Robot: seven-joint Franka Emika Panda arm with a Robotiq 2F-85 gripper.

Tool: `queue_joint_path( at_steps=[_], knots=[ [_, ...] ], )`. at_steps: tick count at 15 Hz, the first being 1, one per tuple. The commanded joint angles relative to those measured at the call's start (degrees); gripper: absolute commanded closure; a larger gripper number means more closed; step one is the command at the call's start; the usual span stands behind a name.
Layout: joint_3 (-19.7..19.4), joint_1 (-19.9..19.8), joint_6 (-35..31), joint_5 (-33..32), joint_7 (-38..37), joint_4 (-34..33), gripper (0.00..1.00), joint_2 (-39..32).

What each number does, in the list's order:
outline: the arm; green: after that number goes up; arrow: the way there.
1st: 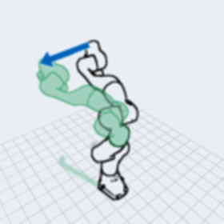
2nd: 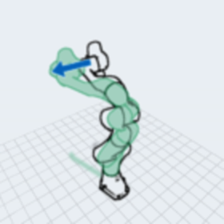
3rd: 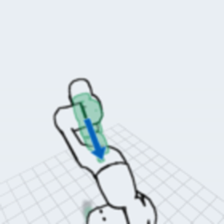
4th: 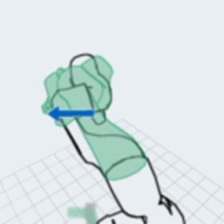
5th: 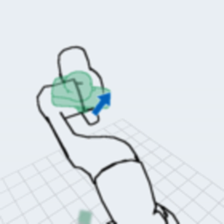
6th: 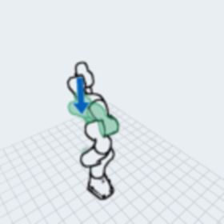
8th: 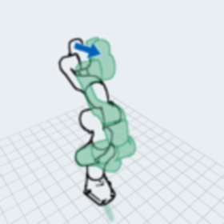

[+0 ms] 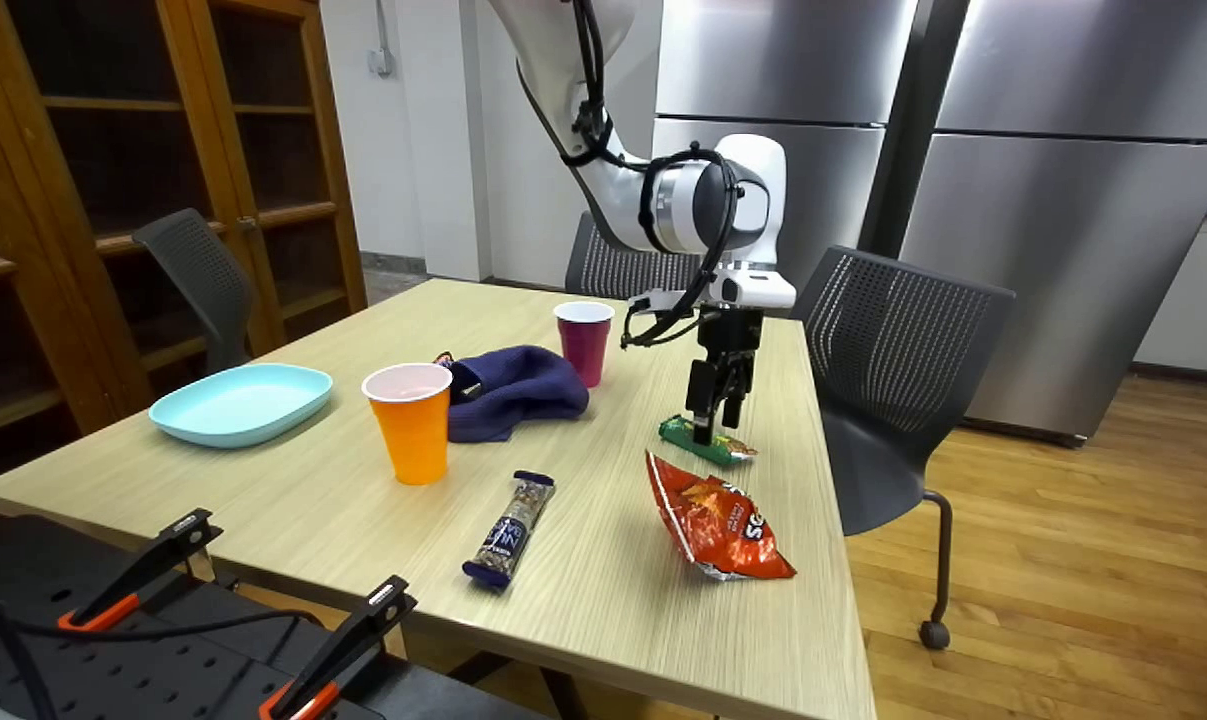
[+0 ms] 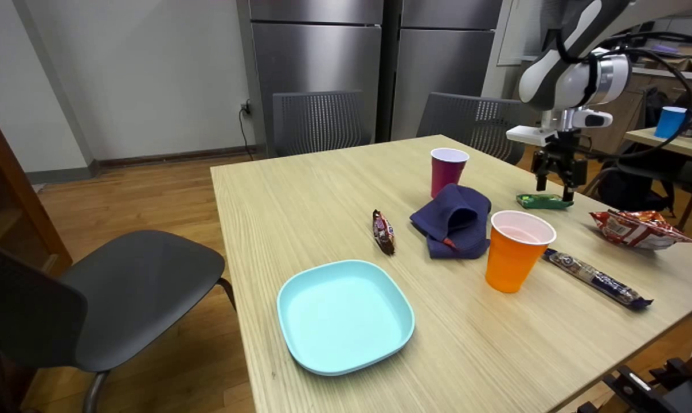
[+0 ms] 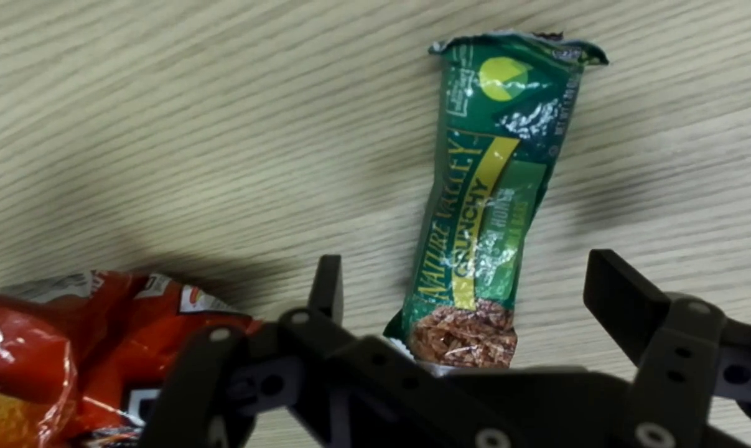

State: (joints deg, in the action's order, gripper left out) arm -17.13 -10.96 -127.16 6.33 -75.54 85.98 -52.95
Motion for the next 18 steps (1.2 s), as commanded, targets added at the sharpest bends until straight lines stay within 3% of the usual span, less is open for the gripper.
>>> queue_joint_path(
  at_steps=[1,5,6,7,13,15,18],
  knots=[
    [-0.03,0.14,-0.2,-0.69,0.56,-0.14,0.0,0.06],
    [-0.02,-0.03,-0.59,-0.48,0.67,0.17,0.0,0.39],
    [-0.04,0.04,-0.66,-0.52,0.59,0.17,0.25,0.3],
    [-0.06,0.09,-0.7,-0.58,0.59,0.22,0.26,0.28],
    [-0.16,0.21,-0.78,-0.69,0.52,0.44,0.73,0.35],
    [-0.18,0.2,-0.75,-0.7,0.51,0.44,0.87,0.38],
    [-0.35,0.28,-0.2,-0.74,0.06,0.15,0.88,0.24]
  ],
)
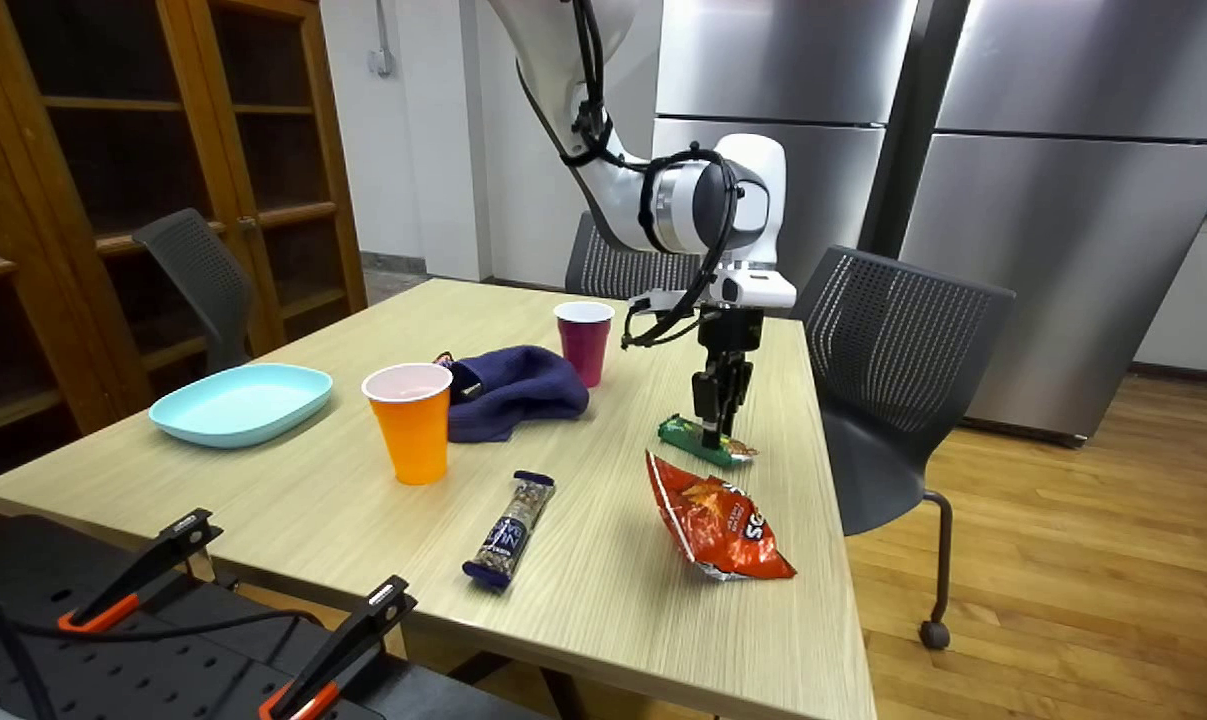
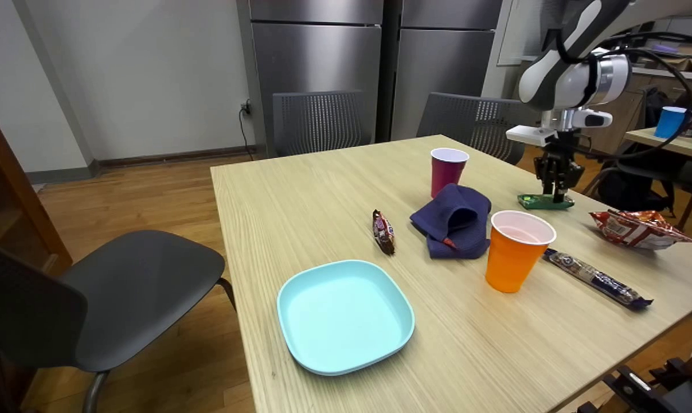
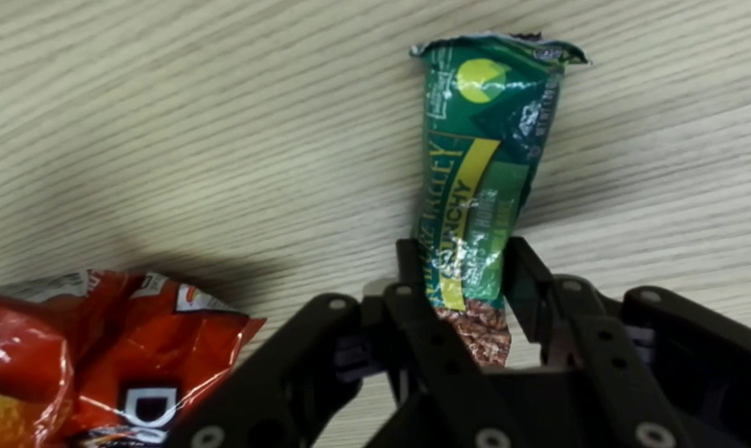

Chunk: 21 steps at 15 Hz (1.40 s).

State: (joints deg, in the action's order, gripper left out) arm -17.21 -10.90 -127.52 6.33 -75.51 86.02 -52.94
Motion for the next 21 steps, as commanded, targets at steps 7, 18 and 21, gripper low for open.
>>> queue_joint_path(
  at_steps=[7,18,21],
  knots=[
    [-1.35,1.83,0.37,-2.4,-1.07,0.35,1.0,0.67],
    [-2.41,2.53,1.87,-3.99,-1.87,0.67,0.07,1.78],
    [-2.46,2.57,0.94,-3.89,-1.55,2.34,0.0,2.45]
  ],
)
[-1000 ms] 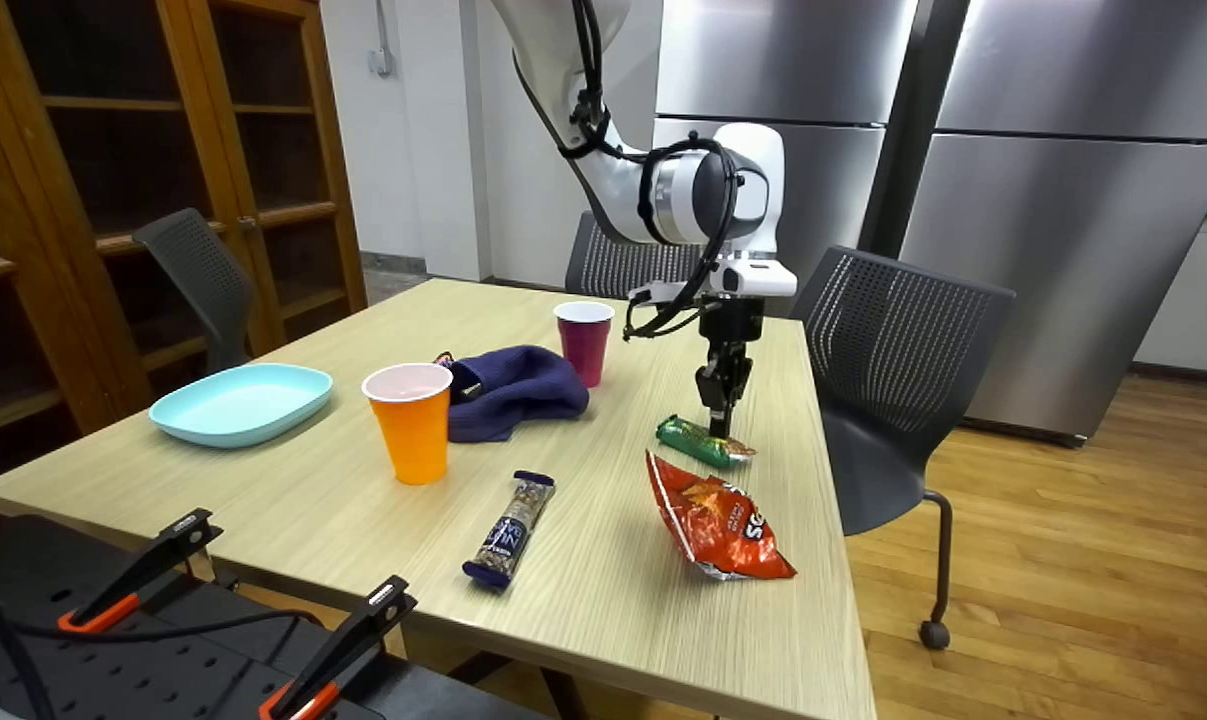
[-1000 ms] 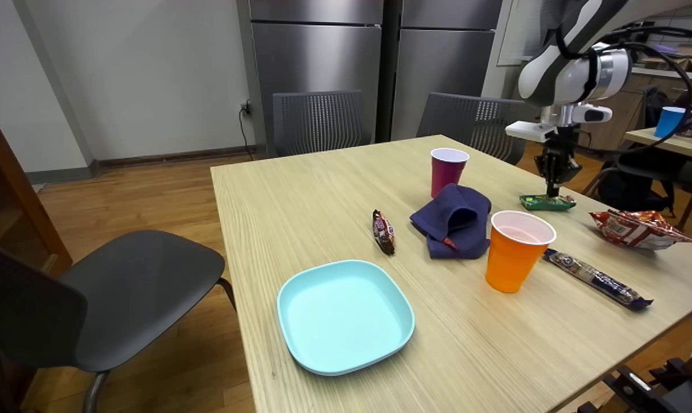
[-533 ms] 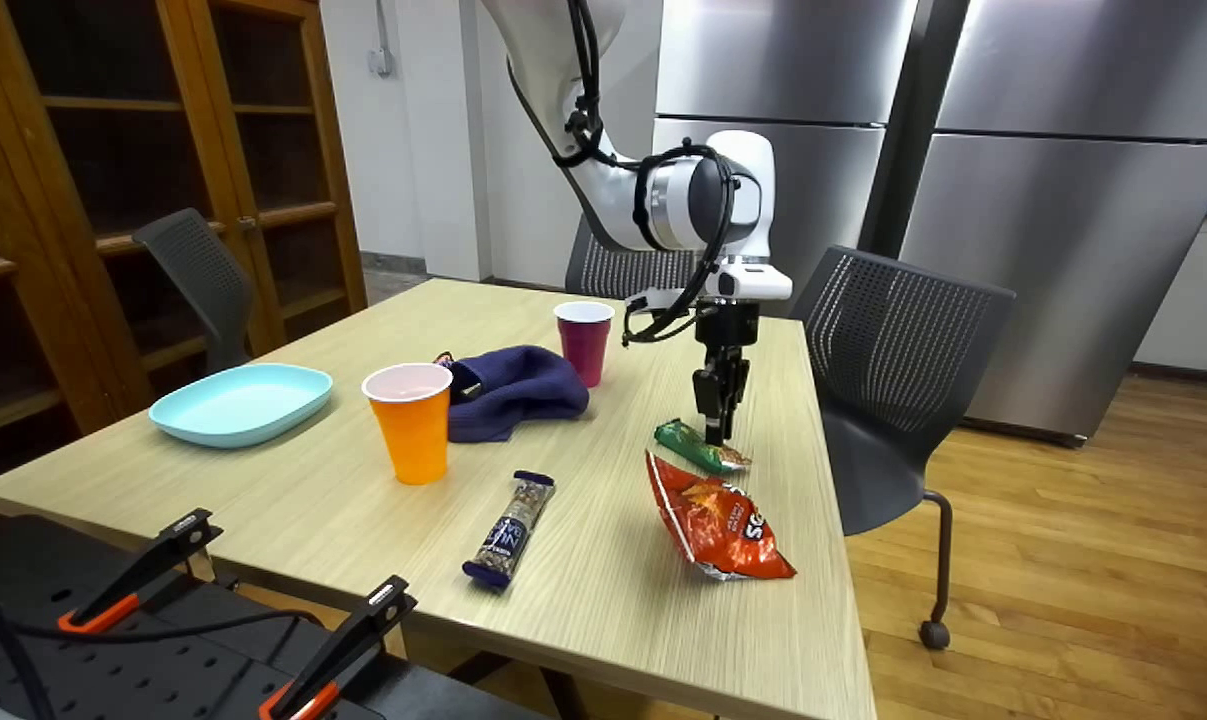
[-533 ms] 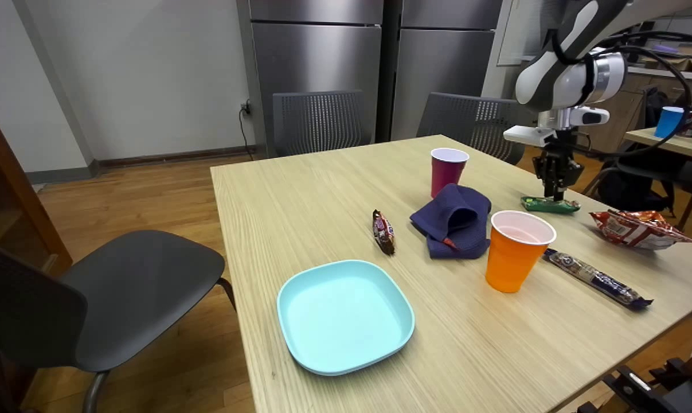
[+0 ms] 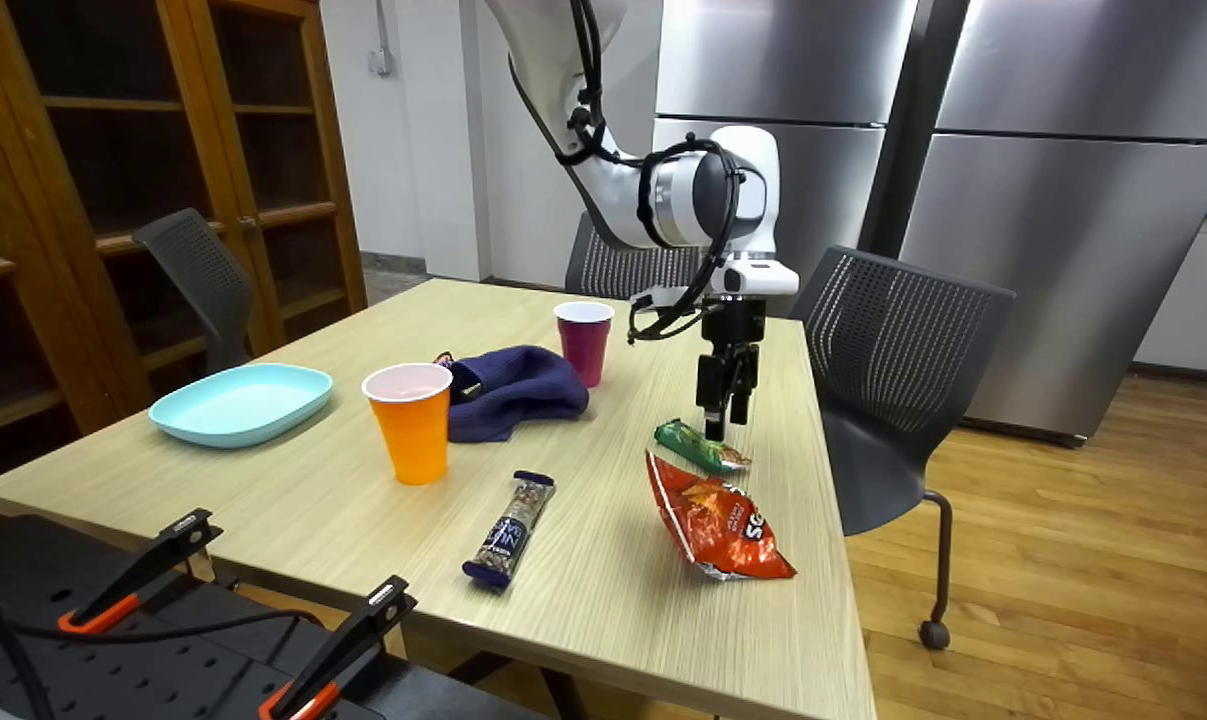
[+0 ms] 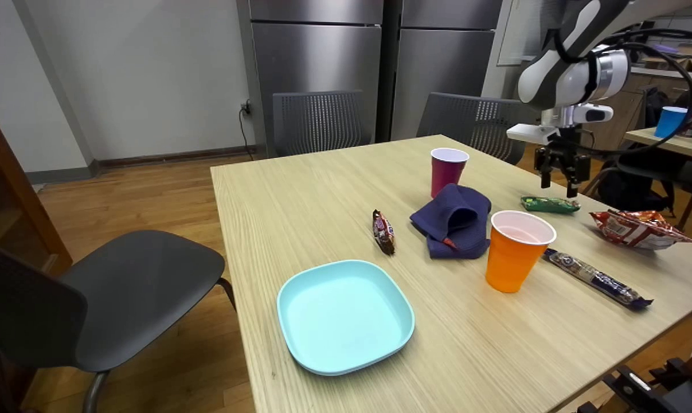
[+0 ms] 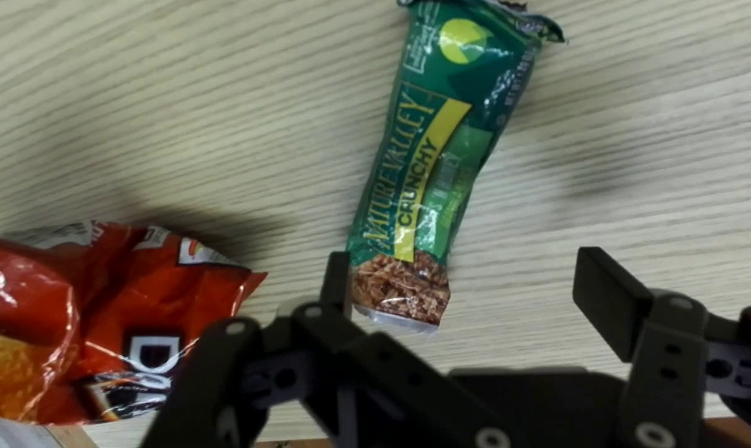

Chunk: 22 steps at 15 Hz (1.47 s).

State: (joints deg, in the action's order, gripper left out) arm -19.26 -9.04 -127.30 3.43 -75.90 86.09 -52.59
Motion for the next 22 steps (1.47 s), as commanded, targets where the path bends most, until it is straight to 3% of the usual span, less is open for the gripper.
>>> queue_joint_path(
  at_steps=[1,19,20,22],
  knots=[
    [-0.01,0.44,0.28,-0.52,-0.8,2.72,0.0,2.28],
    [1.72,-0.32,-6.0,4.83,-0.07,8.4,0.0,3.13],
    [1.74,-0.36,-6.15,4.94,-0.08,8.48,0.25,3.19],
    [1.89,-0.5,-6.45,5.27,-0.15,8.53,0.34,3.35]
  ],
)
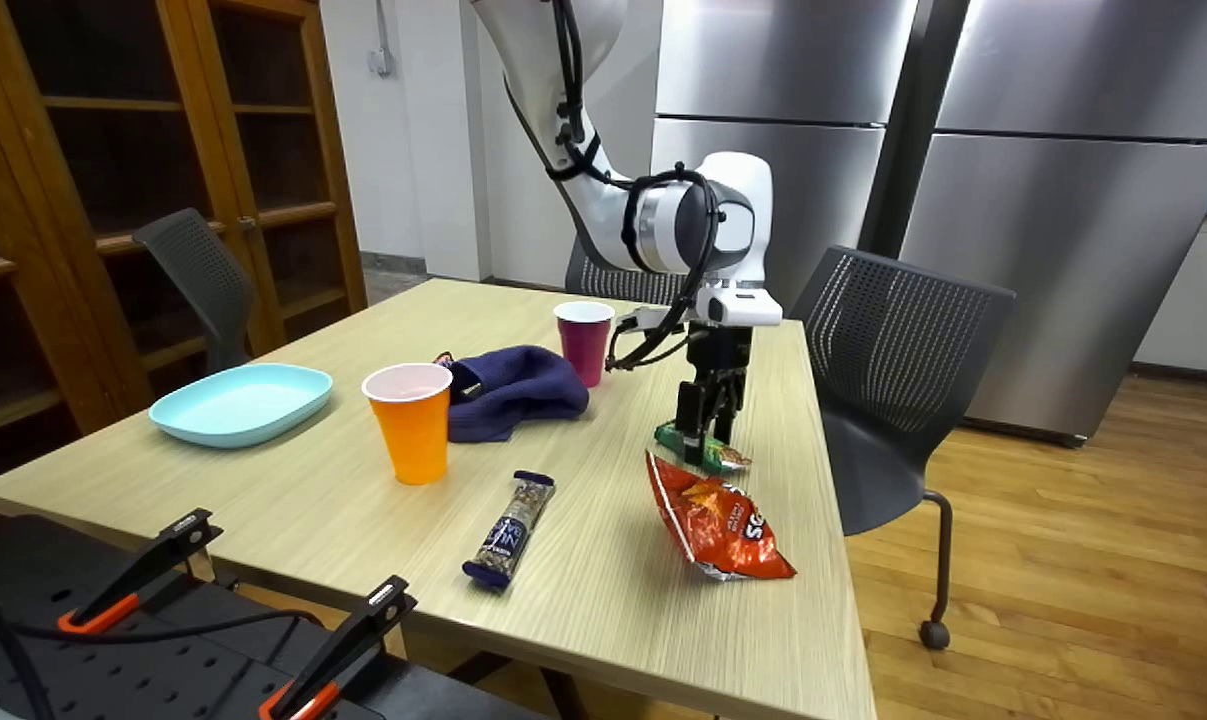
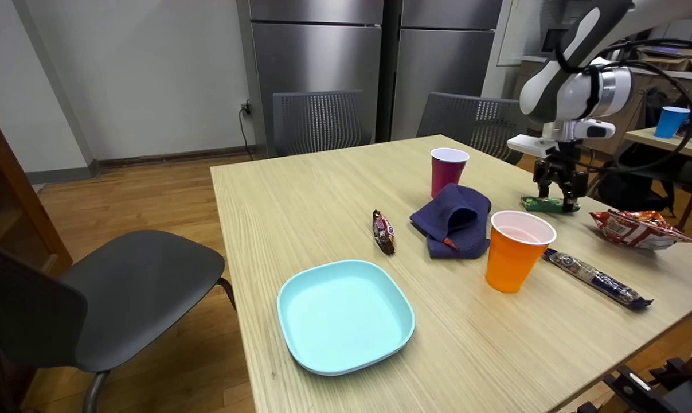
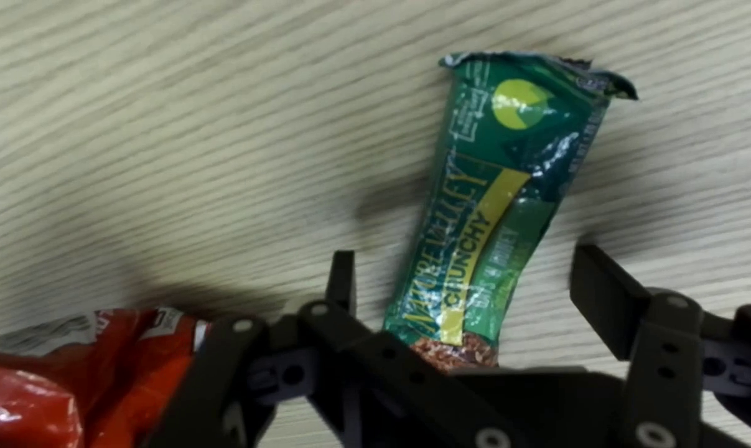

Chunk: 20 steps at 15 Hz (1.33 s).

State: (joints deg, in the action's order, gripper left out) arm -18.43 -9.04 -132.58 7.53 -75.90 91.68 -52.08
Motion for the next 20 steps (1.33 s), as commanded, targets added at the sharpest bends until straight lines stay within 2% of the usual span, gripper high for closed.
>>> queue_joint_path(
  at_steps=[1,5,7,14,20],
  knots=[
    [1.26,-0.7,-1.17,1.53,-0.06,2.95,0.44,3.06],
    [1.22,-0.59,-1.2,2.26,-0.2,3.26,0.75,3.39],
    [1.16,-0.51,-1.22,2.41,-0.32,3.23,0.87,3.35],
    [0.75,0.97,-2.43,0.97,0.93,5.29,0.87,6.39],
    [0.59,4.21,-6.57,-1.03,2.0,10.13,0.87,11.85]
  ],
)
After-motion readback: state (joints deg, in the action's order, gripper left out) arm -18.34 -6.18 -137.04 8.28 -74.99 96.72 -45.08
